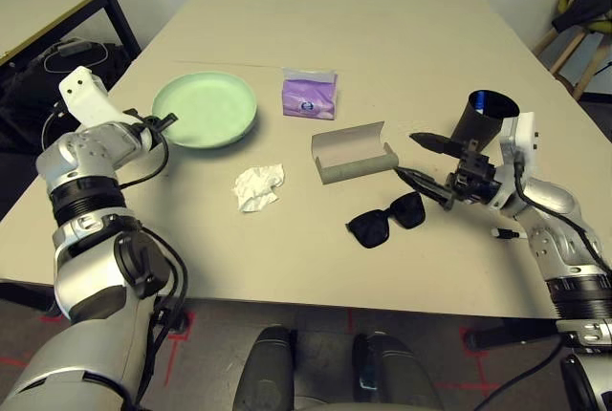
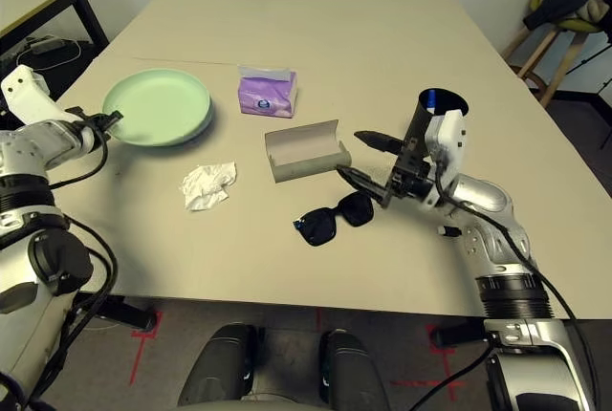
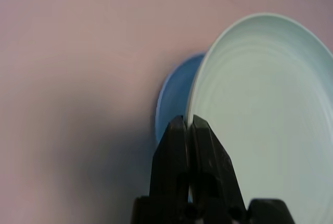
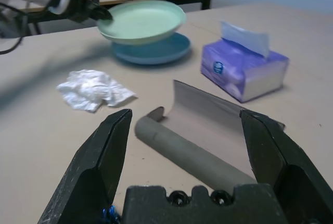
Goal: Organize and tidy the items on the table.
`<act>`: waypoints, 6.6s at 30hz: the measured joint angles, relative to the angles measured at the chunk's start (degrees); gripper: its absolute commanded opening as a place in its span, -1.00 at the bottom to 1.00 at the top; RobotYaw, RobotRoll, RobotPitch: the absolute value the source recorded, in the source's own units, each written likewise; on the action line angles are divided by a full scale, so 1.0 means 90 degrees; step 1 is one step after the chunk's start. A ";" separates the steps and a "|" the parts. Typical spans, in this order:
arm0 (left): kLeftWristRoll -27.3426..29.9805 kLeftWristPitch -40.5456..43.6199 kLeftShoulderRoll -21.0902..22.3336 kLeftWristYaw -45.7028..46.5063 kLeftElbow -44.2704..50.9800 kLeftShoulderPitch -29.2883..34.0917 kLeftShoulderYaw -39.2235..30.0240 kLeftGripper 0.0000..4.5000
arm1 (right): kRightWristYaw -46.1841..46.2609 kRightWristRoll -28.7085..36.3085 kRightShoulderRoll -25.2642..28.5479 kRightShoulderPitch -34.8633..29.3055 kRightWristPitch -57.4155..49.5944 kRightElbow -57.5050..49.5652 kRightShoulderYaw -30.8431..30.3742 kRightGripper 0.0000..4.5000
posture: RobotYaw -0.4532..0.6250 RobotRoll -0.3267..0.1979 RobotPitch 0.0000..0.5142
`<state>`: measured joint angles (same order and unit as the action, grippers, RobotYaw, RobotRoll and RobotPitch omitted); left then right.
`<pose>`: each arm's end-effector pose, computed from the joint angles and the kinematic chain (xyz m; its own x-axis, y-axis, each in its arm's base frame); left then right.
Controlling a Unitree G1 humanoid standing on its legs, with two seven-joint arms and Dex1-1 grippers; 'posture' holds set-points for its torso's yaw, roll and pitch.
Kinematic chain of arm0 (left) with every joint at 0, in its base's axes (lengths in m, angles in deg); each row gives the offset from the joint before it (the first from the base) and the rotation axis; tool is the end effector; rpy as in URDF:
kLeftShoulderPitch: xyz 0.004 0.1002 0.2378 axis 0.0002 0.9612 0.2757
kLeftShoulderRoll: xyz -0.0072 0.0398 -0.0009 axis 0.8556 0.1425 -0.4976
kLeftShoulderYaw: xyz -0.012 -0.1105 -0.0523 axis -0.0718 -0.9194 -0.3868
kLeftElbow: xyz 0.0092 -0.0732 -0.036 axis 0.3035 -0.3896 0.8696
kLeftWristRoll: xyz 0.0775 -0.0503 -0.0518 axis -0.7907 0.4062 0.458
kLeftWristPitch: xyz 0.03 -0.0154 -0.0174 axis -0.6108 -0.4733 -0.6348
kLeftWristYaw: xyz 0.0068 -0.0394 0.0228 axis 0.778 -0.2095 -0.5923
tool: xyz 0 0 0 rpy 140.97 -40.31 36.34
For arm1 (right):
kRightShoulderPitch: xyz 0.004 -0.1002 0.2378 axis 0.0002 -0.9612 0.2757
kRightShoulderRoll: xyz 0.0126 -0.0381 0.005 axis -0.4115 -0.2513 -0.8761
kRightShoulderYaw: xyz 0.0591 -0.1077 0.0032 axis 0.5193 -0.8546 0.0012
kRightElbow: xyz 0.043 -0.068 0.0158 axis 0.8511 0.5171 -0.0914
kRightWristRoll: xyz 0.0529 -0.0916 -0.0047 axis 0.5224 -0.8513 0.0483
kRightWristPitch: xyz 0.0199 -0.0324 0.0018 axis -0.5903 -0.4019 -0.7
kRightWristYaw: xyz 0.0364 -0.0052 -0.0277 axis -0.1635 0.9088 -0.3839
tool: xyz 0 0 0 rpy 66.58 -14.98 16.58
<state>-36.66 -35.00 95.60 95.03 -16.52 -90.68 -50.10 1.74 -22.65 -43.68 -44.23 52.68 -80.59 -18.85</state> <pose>0.3504 0.3056 0.1981 0.8982 0.2740 -0.3438 -0.4150 0.7863 -0.4577 0.2811 -0.2465 0.1183 0.5812 0.8080 0.0962 -0.8012 0.5889 -0.1058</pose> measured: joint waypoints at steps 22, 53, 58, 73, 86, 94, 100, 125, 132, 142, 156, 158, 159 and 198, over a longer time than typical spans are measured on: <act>-0.0520 -0.1808 0.0149 -0.1285 -0.0989 -0.0030 0.1710 0.53 | 0.0356 0.0119 -0.0150 -0.0045 -0.0535 -0.0797 -0.0003 1.00 | 0.19 0.25 -0.71; -0.0710 -0.2707 0.0818 -0.6691 0.2930 0.2951 0.4190 0.99 | 0.0310 -0.0224 -0.0098 -0.0055 -0.0210 -0.0714 -0.0109 1.00 | 0.15 0.25 -0.76; -0.0704 -0.2547 0.0971 -0.7346 0.2901 0.3038 0.4323 0.99 | 0.0308 -0.0225 -0.0098 -0.0067 -0.0163 -0.0711 -0.0109 1.00 | 0.15 0.25 -0.75; -0.0955 -0.2350 0.1130 -0.7557 0.2745 0.3234 0.4376 0.27 | 0.0309 -0.0223 -0.0099 -0.0079 -0.0163 -0.0713 -0.0109 1.00 | 0.15 0.25 -0.76; -0.0698 -0.1703 0.1159 -0.8117 0.3071 0.3224 0.4373 -0.98 | 0.0316 -0.0225 -0.0099 -0.0076 -0.0158 -0.0711 -0.0109 1.00 | 0.16 0.25 -0.78; -0.0464 -0.1335 0.1175 -0.8112 0.3263 0.3116 0.4239 -0.98 | 0.0314 -0.0228 -0.0133 -0.0069 -0.0064 -0.0664 -0.0109 1.00 | 0.16 0.25 -0.78; -0.0311 -0.1117 0.1209 -0.7901 0.3288 0.2726 0.3887 -0.98 | 0.0314 -0.0235 -0.0165 -0.0052 -0.0039 -0.0603 -0.0109 1.00 | 0.18 0.25 -0.80; 0.0287 -0.0861 0.0886 -0.6659 0.2509 0.1502 0.2928 -0.98 | 0.0306 -0.0281 -0.0279 0.0060 0.0102 -0.0425 -0.0157 1.00 | 0.19 0.25 -0.83; 0.0280 -0.1147 0.0768 -0.6166 0.2051 0.1081 0.2798 -0.98 | 0.0314 -0.0280 -0.0301 0.0062 0.0103 -0.0426 -0.0172 1.00 | 0.18 0.25 -0.83; 0.0090 -0.1824 0.0499 -0.5241 0.0902 0.0572 0.2673 -0.98 | 0.0622 -0.0279 -0.0458 0.0207 0.0020 -0.0495 -0.0171 1.00 | 0.17 0.25 -0.81; -0.0238 -0.3090 0.0346 -0.4377 -0.0705 -0.0056 0.2517 -0.98 | 0.0699 -0.0275 -0.0463 0.0198 -0.0057 -0.0638 -0.0173 1.00 | 0.15 0.25 -0.79; -0.0258 -0.3155 0.0345 -0.4369 -0.0764 -0.0067 0.2517 -0.98 | 0.0734 -0.0275 -0.0476 0.0198 -0.0056 -0.0644 -0.0173 1.00 | 0.16 0.25 -0.79; -0.0277 -0.3193 0.0341 -0.4357 -0.0803 -0.0067 0.2517 -0.98 | 0.0767 -0.0275 -0.0490 0.0198 -0.0056 -0.0649 -0.0173 1.00 | 0.16 0.25 -0.79; -0.0303 -0.3411 0.0214 -0.6869 0.2053 0.2375 0.3490 0.99 | 0.1113 -0.0943 0.0095 0.0575 -0.1242 -0.1165 -0.0771 1.00 | 0.22 0.25 -0.60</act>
<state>-39.39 -65.70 97.52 33.20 1.96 -69.31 -18.69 11.76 -31.14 -42.83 -39.05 41.50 -91.08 -25.78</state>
